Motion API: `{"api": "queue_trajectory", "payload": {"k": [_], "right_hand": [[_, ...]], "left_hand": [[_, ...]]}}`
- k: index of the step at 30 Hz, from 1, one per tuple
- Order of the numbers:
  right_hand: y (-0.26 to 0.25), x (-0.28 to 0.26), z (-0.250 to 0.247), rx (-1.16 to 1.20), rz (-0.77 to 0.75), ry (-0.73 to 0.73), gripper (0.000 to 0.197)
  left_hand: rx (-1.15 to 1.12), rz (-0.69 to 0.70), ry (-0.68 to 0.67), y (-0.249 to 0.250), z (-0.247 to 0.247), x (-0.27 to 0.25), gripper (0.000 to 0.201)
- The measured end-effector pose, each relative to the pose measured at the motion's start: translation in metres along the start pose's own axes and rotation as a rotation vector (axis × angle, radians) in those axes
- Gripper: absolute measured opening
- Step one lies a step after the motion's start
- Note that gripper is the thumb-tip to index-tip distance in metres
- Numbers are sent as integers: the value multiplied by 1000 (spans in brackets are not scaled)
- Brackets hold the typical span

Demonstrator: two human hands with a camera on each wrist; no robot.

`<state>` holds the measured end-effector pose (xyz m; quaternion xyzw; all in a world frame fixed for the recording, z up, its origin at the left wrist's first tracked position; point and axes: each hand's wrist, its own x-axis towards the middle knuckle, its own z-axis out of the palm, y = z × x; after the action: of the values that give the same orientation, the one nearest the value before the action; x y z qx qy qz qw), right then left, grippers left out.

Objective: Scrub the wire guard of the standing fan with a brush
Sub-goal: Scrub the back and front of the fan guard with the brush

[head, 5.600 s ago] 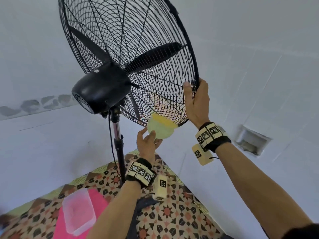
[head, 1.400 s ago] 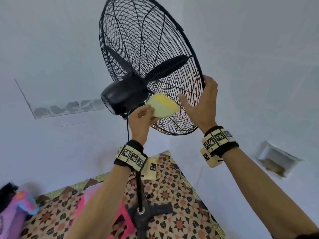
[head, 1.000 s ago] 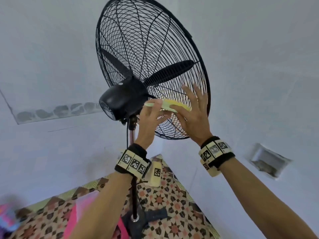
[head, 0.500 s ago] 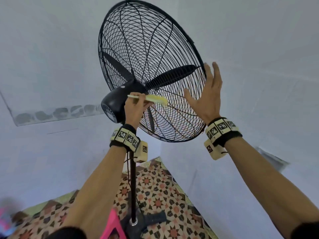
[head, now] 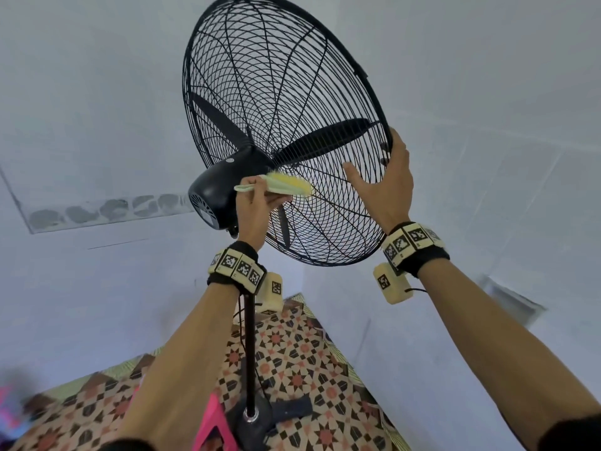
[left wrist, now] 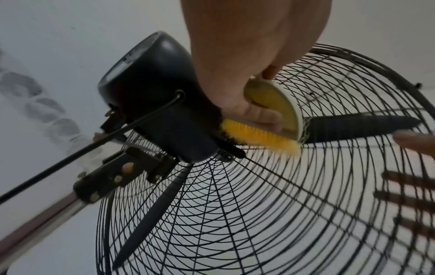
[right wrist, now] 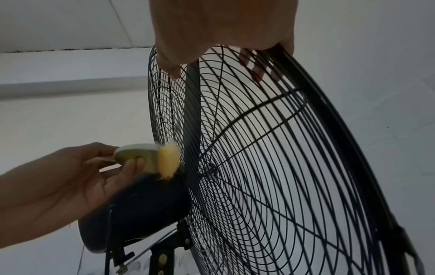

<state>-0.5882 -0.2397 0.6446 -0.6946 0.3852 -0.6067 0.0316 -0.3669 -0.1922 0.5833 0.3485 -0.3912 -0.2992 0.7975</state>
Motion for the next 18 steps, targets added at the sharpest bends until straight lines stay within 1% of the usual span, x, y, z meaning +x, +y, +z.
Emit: {"api": "queue_trajectory", "payload": {"k": [2, 3, 6, 7, 8, 10, 12, 13, 15, 18], "right_hand": [[-1, -1, 1, 1, 6, 14, 90], [-1, -1, 1, 4, 10, 19, 89], [2, -2, -1, 2, 16, 20, 89], [3, -3, -2, -1, 12, 16, 90], [4, -3, -3, 2, 7, 9, 90], [3, -4, -3, 21, 5, -6, 91], [2, -6, -1, 27, 3, -4, 91], [1, -7, -1, 25, 3, 3, 91], [1, -7, 0, 27, 11, 14, 91], [3, -8, -2, 26, 21, 25, 91]], "left_hand": [[31, 3, -28, -2, 10, -1, 12], [48, -6, -69, -4, 14, -4, 14], [21, -88, -203, -10, 16, -17, 16], [19, -95, -218, -12, 13, -20, 15], [21, -83, -199, -13, 9, -21, 15], [20, -21, -76, -15, 2, -18, 13], [6, 11, 36, -15, 4, -13, 11], [4, 8, 44, -15, 8, -12, 11], [24, -5, -28, -14, 20, -20, 11], [24, -35, -231, -17, 32, -45, 14]]}}
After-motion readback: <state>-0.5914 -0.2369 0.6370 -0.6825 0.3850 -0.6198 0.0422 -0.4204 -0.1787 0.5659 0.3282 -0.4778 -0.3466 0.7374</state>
